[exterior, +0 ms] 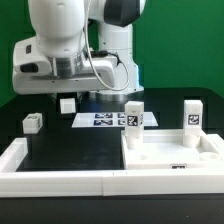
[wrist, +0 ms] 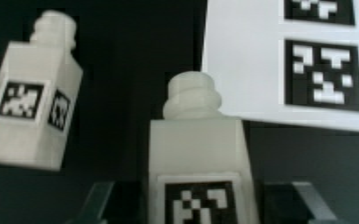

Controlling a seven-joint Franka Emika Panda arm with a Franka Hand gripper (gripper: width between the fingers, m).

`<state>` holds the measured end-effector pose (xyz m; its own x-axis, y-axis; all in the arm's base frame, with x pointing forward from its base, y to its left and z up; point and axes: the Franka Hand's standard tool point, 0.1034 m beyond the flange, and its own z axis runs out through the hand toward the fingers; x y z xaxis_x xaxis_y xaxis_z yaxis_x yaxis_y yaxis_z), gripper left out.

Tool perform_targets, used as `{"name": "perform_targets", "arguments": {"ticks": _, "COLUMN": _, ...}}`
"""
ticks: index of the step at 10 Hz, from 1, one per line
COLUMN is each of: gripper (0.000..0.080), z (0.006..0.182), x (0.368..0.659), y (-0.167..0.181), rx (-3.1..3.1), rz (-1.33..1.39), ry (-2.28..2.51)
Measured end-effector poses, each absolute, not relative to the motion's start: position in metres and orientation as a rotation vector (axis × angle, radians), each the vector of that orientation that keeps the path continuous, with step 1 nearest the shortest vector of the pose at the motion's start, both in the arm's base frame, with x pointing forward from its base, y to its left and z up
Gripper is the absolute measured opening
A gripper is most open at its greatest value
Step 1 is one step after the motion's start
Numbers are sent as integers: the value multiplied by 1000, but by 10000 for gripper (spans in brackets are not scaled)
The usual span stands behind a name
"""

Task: Assemble square table

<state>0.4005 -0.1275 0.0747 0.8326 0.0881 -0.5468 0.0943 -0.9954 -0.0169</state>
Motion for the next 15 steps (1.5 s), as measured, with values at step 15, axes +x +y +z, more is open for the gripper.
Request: {"name": "perform_targets", "arguments": {"ticks": 15, "gripper": 288, "z": 141, "x": 518, "y": -112, "rx": 3015, "rz": 485, "ry": 81}}
